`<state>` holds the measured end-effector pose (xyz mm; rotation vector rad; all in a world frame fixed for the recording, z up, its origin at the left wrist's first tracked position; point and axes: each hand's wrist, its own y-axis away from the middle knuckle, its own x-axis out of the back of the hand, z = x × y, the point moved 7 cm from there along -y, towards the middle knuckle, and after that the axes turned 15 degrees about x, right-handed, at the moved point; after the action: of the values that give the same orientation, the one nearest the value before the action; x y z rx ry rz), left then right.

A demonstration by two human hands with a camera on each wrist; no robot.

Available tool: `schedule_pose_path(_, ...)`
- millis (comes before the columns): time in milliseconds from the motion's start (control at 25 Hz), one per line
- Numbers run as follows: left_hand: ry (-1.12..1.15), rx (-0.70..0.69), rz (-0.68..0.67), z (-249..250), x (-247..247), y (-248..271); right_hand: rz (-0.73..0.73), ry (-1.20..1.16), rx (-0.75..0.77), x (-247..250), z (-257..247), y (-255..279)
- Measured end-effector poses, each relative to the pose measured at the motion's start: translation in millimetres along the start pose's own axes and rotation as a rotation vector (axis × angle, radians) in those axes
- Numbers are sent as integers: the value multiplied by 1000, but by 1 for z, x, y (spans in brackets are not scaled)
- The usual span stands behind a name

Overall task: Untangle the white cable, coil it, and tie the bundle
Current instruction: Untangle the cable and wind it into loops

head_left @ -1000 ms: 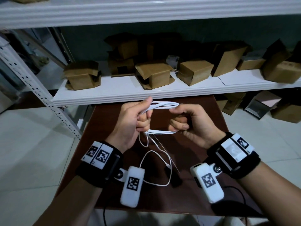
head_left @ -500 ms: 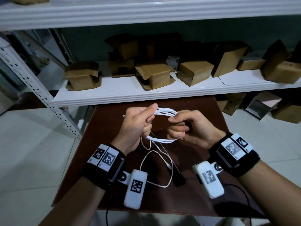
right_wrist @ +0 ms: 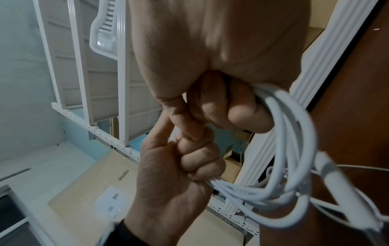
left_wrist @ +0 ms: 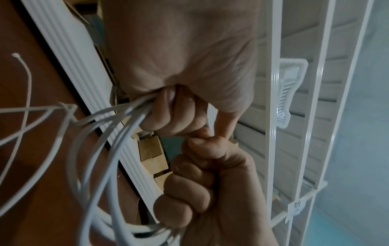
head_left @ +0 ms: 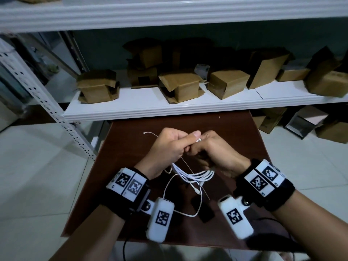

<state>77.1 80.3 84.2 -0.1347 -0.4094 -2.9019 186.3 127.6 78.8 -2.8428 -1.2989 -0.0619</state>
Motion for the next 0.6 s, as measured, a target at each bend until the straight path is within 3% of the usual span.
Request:
schedule_pose_path(280,113,76,-243,-7,8,3,2,-131,15,-2,-12,1)
schedule_pose_path(520,209,12,-221,-14,6,-1,155,-332,10,8,-11,1)
schedule_pose_path(600,333,-4,-195,-19,-2,-1,214,-444,5,15,-11,1)
